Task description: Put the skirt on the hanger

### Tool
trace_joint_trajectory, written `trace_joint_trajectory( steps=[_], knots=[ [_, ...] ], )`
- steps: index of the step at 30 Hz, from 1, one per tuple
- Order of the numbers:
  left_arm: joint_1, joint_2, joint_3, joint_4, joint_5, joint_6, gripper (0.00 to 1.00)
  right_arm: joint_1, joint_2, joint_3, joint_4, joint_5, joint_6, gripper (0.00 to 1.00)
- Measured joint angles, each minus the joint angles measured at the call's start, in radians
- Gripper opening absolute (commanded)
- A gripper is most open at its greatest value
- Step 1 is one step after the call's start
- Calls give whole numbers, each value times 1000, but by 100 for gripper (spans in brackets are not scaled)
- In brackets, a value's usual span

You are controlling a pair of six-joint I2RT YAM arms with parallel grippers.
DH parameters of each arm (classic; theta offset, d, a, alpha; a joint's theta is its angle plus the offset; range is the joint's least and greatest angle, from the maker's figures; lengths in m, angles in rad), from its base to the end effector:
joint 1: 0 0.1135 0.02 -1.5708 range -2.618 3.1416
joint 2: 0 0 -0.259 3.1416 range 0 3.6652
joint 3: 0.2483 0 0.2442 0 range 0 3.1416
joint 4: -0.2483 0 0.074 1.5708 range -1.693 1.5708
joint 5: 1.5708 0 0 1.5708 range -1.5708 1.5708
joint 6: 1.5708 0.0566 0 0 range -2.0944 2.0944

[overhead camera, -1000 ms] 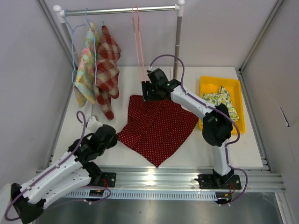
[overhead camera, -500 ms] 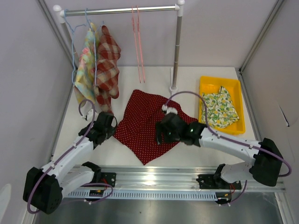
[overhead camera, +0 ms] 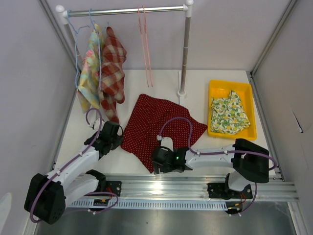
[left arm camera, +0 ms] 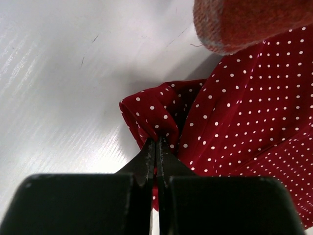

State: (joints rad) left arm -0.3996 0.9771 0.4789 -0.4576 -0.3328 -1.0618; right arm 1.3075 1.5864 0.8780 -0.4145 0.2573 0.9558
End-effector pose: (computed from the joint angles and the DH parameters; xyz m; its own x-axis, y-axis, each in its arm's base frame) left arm 0.1779 -0.0551 0.1637 -0.5361 -0.6695 -0.5142 -0.5625 0.7375 -0.3738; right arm 0.0916 0.2846 0.1480 -0.8746 -0.2096 -0.4372 -0.3306 0.9175 0.2214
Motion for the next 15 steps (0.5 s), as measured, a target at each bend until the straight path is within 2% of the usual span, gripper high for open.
trace_joint_trajectory(
  steps=[15],
  knots=[
    [1,-35,-42,16,24,17,0,65,27,16,55,113,110,77]
  ],
)
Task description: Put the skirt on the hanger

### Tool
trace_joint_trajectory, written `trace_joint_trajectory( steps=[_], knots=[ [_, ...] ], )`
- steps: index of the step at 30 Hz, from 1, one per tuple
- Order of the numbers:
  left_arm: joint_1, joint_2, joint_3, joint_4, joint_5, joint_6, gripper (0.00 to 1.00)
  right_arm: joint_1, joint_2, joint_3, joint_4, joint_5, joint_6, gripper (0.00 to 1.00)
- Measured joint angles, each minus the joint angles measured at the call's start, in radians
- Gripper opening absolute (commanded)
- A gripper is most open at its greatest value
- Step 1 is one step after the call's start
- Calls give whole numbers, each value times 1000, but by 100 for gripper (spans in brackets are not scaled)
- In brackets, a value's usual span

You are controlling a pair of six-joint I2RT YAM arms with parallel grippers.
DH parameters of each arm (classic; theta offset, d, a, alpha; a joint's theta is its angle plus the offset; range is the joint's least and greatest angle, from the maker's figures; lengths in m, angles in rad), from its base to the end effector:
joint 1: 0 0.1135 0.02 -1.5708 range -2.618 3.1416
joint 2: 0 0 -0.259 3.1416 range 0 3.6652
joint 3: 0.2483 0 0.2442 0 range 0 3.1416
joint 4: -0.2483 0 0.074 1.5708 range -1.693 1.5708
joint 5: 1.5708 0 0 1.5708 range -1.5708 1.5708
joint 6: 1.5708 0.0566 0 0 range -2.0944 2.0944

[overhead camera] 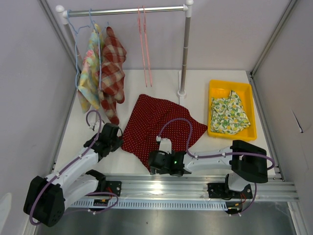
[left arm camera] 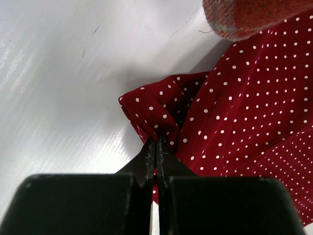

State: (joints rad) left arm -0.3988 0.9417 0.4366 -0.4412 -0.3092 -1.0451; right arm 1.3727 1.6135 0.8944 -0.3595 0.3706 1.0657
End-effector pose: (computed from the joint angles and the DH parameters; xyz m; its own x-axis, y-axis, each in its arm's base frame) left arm 0.1713 -0.0535 0.1571 -0.5533 -0.6610 -0.5069 -0.5433 0.7477 -0.3819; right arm 0.0808 0.2985 0.1498 -0.8542 -0.1107 -0.5080 -0.2741 0.9261 0.2591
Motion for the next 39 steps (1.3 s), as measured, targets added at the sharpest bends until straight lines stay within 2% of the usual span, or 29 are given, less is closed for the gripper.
trace_joint_trajectory(
  steps=[12,16,19,20,21,22,24,25,27,31,35,39],
  knots=[
    [0,-5,-5,6,8,3,0,25,-27,-1,22,52,18,79],
    [0,-5,-5,6,10,8,0,5,0,14,22,51,11,72],
    [0,-8,-5,6,11,9,0,-6,48,41,24,50,6,60],
    [0,-10,-5,7,16,10,0,-11,66,50,17,51,-1,52],
    [0,-12,-5,7,20,12,0,-16,79,62,11,57,-10,32],
    [0,-15,-5,8,26,16,0,-19,88,72,8,58,-19,22],
    [0,-20,-5,11,29,24,0,-23,96,80,3,60,-20,7],
    [0,-23,-6,13,31,26,0,-25,96,79,-7,61,-23,4],
    [0,-26,-8,13,34,31,0,-28,87,67,-13,63,-20,1],
    [0,-26,-13,13,49,38,1,-24,-1,-11,-54,67,-7,0],
    [0,-26,-19,14,70,53,13,-14,-113,-89,-136,69,21,1],
    [0,-43,-24,12,91,61,18,-7,-212,-161,-191,68,52,2]
  ],
)
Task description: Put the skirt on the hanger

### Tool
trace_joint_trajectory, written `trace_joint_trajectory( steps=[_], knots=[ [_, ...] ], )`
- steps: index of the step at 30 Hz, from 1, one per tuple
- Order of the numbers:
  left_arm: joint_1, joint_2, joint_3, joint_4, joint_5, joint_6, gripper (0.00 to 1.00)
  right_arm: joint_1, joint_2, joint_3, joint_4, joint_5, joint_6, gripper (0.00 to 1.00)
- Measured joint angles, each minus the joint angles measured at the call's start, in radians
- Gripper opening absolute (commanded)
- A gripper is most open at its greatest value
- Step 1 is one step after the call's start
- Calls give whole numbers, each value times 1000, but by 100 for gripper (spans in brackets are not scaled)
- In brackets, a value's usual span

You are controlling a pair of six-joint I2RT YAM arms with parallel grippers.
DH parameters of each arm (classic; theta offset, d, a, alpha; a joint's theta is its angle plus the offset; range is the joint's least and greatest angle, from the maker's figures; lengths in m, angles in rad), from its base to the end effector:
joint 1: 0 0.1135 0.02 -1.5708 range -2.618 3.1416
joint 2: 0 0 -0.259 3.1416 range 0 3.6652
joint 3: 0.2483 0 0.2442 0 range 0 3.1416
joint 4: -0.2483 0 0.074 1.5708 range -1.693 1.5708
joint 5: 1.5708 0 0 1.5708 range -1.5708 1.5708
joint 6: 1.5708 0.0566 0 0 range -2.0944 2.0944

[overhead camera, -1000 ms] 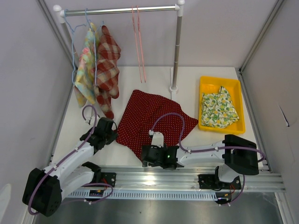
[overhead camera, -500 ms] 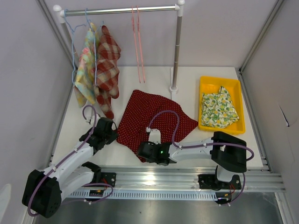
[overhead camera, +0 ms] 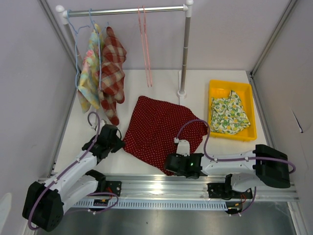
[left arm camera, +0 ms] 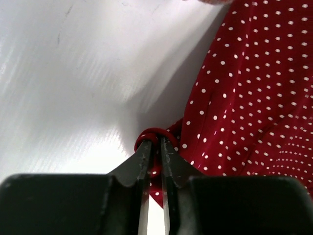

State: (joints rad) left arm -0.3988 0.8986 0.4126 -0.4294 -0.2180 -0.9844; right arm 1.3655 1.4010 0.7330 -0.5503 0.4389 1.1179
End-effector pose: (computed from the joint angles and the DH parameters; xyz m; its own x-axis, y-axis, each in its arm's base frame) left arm 0.1659 -0.0566 0.1562 -0.6189 -0.6217 -0.4801 -0.4660 0.7826 -0.4128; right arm 0.0730 0.2325 0.1517 -0.8537 -0.1070 -0.5097 -0.2026 0.9698 0.1359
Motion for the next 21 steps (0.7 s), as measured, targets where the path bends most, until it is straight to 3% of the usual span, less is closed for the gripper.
trace_joint_trajectory(
  steps=[10,13,14,17,19,21],
  knots=[
    [25,-108,-8,-82,11,-14,22,-14,-47,-73,-7,-20,7,2],
    [51,-130,-24,-110,12,-23,18,-15,-55,-84,6,-21,7,2],
    [53,-134,-30,-119,13,-28,11,-15,-61,-91,11,-21,8,2],
    [55,-160,-48,-149,21,-45,4,-15,-96,-116,14,-28,11,2],
    [55,-193,-56,-167,27,-48,6,-15,-135,-140,2,-37,13,3],
    [55,-240,-63,-185,35,-48,17,-15,-173,-161,-17,-47,13,5]
  ],
)
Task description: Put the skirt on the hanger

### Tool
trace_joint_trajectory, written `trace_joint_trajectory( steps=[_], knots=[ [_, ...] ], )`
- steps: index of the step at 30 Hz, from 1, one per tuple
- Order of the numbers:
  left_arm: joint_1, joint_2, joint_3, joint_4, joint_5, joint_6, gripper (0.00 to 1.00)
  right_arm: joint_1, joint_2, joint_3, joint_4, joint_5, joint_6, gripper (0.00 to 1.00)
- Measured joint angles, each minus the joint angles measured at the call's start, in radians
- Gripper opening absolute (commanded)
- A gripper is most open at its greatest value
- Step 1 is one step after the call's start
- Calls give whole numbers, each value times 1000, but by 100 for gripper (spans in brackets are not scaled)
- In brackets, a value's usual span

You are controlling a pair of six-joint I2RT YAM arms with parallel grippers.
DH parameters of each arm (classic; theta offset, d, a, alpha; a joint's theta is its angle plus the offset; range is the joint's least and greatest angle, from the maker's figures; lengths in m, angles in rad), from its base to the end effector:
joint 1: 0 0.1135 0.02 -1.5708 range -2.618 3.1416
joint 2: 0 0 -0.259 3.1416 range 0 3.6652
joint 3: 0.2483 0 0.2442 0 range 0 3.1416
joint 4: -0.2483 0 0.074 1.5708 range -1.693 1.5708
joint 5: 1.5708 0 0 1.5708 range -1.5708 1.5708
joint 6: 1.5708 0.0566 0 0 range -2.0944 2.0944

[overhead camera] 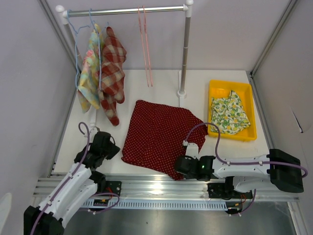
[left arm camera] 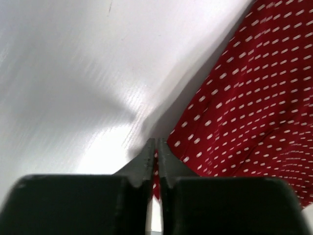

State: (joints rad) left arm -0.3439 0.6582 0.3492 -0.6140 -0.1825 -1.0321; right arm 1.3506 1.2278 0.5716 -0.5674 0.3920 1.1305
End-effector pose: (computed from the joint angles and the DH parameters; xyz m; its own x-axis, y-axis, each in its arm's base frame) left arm 0.1325 -0.0366 0.1537 -0.5812 -0.6885 -0.4338 -0.5272 0.7247 -0.4437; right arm 0.0648 0.1905 0.1418 -0.8777 -0.0937 -0.4700 -0.1865 0.9702 0.1547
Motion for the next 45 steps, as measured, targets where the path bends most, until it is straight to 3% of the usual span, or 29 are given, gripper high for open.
trace_joint_trajectory(
  steps=[6,11,17,19,22,25,30,37,45],
  knots=[
    [0,-91,-9,21,50,51,48,-4,-27,-11,-44,-13,-5,6],
    [0,-42,30,56,141,160,58,-37,-63,-28,-57,-28,-6,12],
    [-27,24,193,76,225,330,73,-84,-101,-16,-103,-31,-37,27],
    [-47,28,279,77,241,375,78,-92,-102,2,-116,-31,-54,39],
    [-97,52,455,102,226,443,77,-97,-105,37,-129,-34,-83,62],
    [-153,117,634,134,180,504,75,-98,-116,92,-146,-34,-113,75],
    [-187,277,895,198,60,573,74,-98,-142,177,-173,-31,-150,77],
    [-191,626,1258,252,-130,657,76,-127,-148,243,-183,-18,-195,77],
    [-185,865,1485,250,-224,735,76,-150,-148,299,-183,-14,-244,76]
  ],
)
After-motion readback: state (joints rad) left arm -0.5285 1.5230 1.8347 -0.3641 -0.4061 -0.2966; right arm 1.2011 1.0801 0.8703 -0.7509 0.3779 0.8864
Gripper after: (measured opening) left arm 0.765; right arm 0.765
